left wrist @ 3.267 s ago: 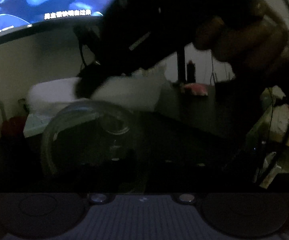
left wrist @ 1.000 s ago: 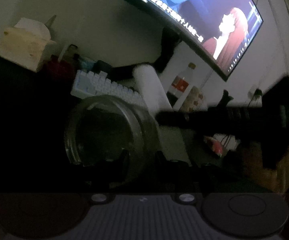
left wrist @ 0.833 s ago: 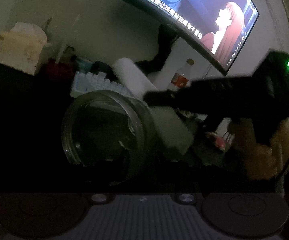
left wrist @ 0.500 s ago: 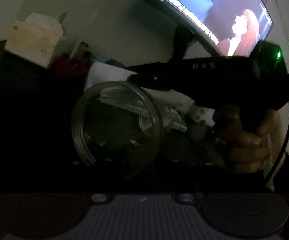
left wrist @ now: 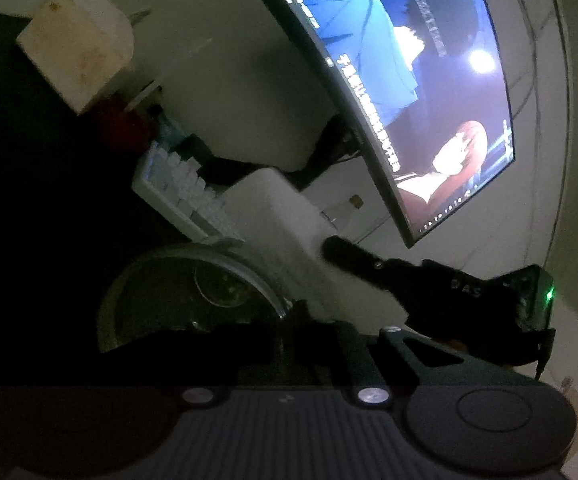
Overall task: Clean container
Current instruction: 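Wipe around the inner wall of the glass jar with the right gripper's towel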
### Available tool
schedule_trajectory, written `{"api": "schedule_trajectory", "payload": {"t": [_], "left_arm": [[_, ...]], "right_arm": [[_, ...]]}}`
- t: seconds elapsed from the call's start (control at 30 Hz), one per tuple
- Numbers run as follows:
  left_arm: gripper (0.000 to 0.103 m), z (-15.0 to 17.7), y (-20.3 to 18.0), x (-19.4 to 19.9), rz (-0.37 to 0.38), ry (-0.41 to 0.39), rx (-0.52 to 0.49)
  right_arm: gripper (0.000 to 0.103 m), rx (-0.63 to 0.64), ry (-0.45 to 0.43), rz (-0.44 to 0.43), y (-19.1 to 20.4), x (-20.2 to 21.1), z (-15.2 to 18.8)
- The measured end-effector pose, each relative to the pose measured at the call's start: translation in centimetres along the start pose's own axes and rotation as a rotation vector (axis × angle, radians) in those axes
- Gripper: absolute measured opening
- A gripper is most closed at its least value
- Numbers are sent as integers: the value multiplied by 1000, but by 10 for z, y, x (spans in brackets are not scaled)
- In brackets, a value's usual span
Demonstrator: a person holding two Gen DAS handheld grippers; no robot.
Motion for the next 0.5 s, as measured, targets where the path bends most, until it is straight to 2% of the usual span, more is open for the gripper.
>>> {"api": "schedule_trajectory", "payload": {"t": [0.17, 0.33, 0.37, 0.43, 0.5], "left_arm": [[18, 9, -13, -10, -105, 83, -175], [18, 18, -16, -22, -171, 170, -264], [21, 19, -14, -24, -191, 182, -269], [35, 20, -8, -28, -238, 197, -275], [38, 20, -5, -28, -249, 190, -277]], "right_arm": [[7, 25, 82, -28, 9, -21, 7], [6, 115, 105, -36, 18, -31, 11], [5, 121, 105, -53, 16, -34, 10], [4, 99, 94, -9, 4, -38, 5], [4, 102, 89, 61, -6, -41, 0]]}}
Point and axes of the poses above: each gripper's, at about its wrist camera, not at the fingertips, and x roughly against the way its jaws point, y to its left, z to its underside, the point moved 4 cm from there along -x, roughly the way its jaws point, and after that the axes turned 4 degrees about y, right-handed, at the moved point
